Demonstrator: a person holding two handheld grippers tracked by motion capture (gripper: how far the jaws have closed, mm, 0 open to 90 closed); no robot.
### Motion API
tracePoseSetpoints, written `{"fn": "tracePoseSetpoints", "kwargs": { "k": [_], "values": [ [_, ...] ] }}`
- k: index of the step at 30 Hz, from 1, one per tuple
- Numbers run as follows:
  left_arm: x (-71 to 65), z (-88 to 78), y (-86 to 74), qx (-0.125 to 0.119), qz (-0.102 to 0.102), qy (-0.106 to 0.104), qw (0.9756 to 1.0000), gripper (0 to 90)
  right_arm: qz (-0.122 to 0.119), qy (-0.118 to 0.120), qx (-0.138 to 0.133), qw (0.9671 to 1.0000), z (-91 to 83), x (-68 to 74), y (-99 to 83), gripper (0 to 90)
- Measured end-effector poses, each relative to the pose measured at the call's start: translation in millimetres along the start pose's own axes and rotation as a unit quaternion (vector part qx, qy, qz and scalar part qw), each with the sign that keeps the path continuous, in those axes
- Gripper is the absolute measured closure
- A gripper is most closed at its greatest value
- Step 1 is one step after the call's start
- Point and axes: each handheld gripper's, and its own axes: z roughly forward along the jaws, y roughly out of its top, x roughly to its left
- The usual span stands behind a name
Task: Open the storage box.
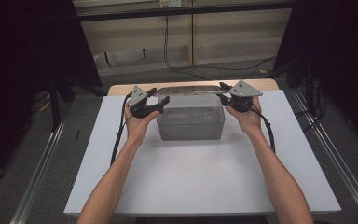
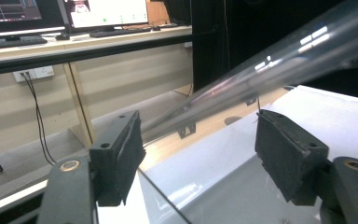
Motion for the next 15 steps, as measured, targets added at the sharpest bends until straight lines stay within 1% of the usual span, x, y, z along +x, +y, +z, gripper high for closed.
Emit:
{"fn": "tracePoseSetpoints", "kwargs": {
  "k": [2,5,6,8,9,12,13,14,15],
  "values": [
    [2.0,1.4,2.2,0.004,0.003,0.0,1.0,33.5,0.004,0.001,-0.002,1.0,0.4,-0.7,-0.8,66.4],
    [6.4,2.2,5.2,0.009,0.013,0.011,0.9998,33.9,0.008,-0.003,-0.004,1.0,1.1,-0.7,-0.6,66.4],
    [8.4,3.0,6.1,0.006,0.017,0.011,0.9998,34.3,0.005,-0.003,-0.004,1.0,1.5,-1.3,-0.2,66.4],
    [11.2,4.1,7.0,0.001,0.016,0.012,0.9998,35.8,0.007,-0.004,-0.004,1.0,2.4,-2.1,1.4,66.7],
    [13.8,4.9,7.1,-0.003,0.015,0.004,0.9999,36.7,0.006,-0.005,-0.004,1.0,2.9,-2.5,2.6,67.0],
    [14.1,6.9,6.5,-0.005,0.018,0.001,0.9998,39.6,0.008,-0.005,-0.004,0.9999,3.1,-3.0,2.1,67.0],
    [14.2,7.6,6.2,-0.003,0.016,-0.005,0.9998,39.6,0.008,-0.005,-0.004,0.9999,3.1,-3.0,2.1,67.0],
    [14.2,8.9,6.2,-0.008,0.011,-0.008,0.9999,40.4,0.008,-0.005,-0.003,1.0,3.0,-3.1,1.9,67.0],
    [14.6,9.9,6.6,-0.009,0.013,-0.008,0.9998,40.4,0.01,-0.004,-0.004,0.9999,3.0,-3.1,1.8,66.9]
  ]
}}
